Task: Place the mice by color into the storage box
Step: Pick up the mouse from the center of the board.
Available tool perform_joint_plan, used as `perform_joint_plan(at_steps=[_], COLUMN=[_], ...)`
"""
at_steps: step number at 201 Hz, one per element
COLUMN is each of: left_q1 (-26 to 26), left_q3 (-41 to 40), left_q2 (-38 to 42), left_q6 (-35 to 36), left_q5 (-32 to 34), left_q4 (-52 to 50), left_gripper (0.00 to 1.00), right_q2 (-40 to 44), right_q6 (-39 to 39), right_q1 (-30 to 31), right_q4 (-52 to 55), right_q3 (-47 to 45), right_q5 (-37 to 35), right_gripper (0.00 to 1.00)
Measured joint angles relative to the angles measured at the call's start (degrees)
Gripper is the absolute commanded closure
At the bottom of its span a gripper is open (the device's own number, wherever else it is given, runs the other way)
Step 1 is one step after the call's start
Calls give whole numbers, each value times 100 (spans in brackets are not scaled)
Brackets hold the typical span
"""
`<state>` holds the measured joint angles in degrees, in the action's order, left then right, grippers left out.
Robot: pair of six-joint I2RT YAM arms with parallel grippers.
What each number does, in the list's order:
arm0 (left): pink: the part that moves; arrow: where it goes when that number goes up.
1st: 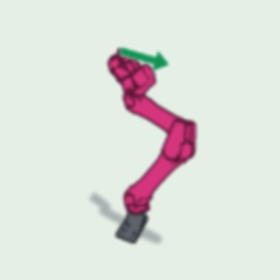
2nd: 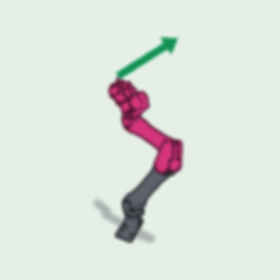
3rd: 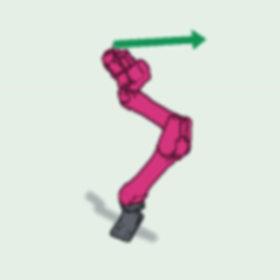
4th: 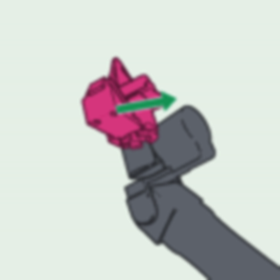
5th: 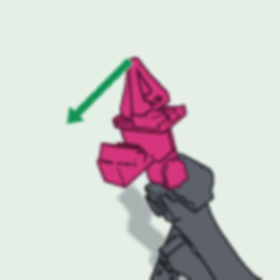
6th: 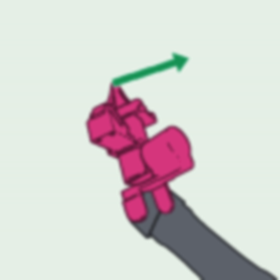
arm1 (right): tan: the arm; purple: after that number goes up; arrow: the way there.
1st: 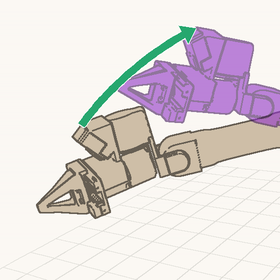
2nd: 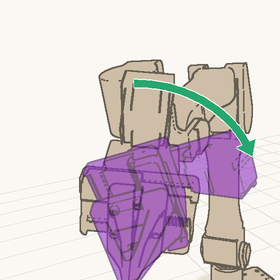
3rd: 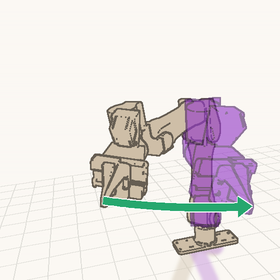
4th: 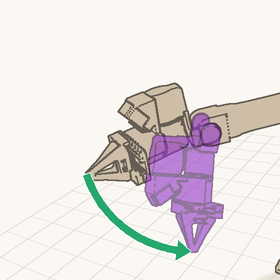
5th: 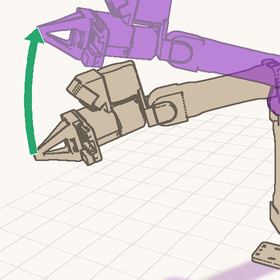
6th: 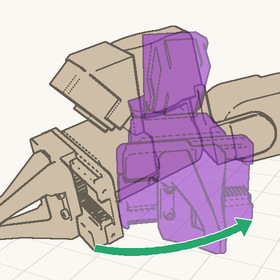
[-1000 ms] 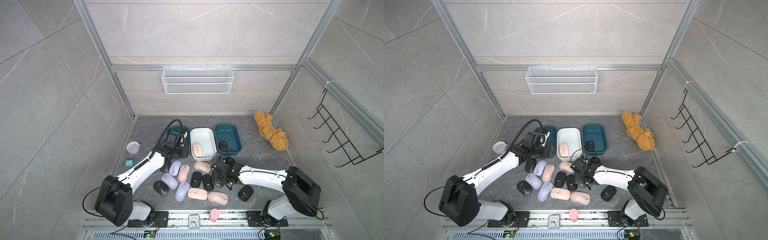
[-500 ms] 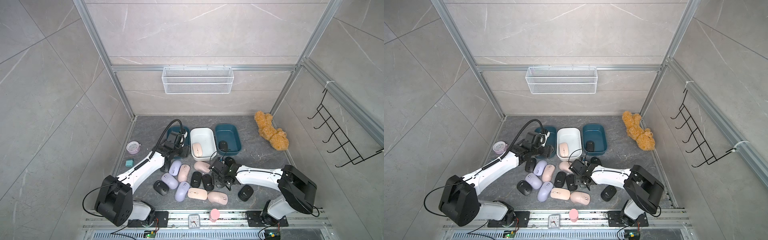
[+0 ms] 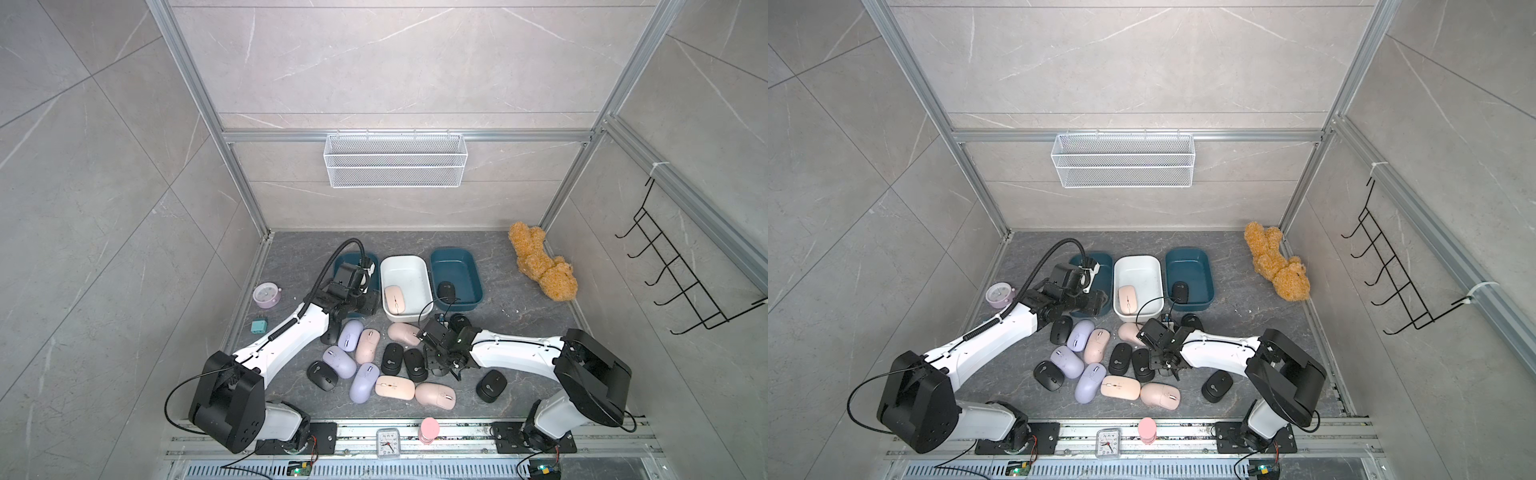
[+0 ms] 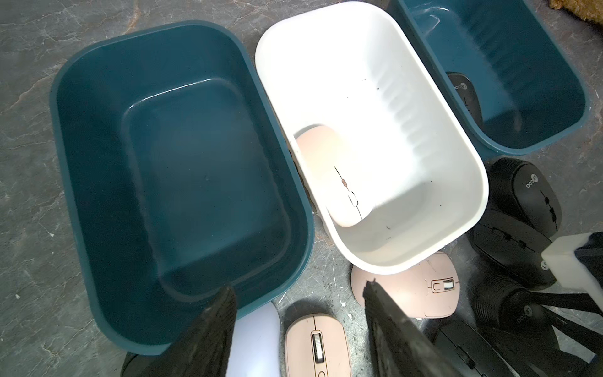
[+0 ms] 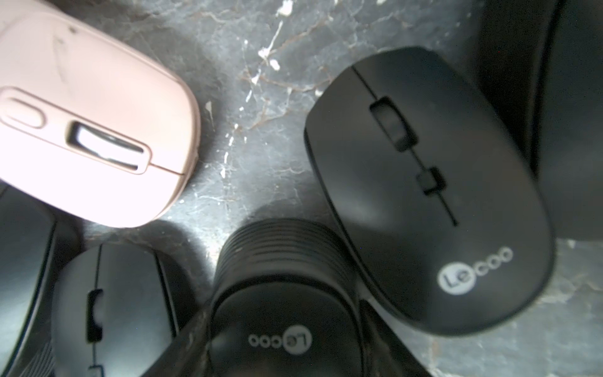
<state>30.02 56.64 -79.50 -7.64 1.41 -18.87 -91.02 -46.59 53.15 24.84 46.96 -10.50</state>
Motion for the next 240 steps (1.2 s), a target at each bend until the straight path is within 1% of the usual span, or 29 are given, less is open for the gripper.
perform_joint_plan(at_steps=[33,140,190,240], left_q1=[0,0,0,0], left_q3=[2,2,0,0], left_q2=[0,13,92,245], left_q6=[13,13,13,15], left_q5=[-2,-2,-2,0], left_q4=[0,2,2,2], left_gripper=[35,35,35,35], right_q2=[90,990,1182,1244], right_q6=[2,55,490,1088], right_q1=[0,0,-48,-549], right_q4=[157,833,1189,1294], right_q3=[0,546,1198,1679], right_q5=[-2,-223,-599,-820], right_gripper=[43,43,43,43])
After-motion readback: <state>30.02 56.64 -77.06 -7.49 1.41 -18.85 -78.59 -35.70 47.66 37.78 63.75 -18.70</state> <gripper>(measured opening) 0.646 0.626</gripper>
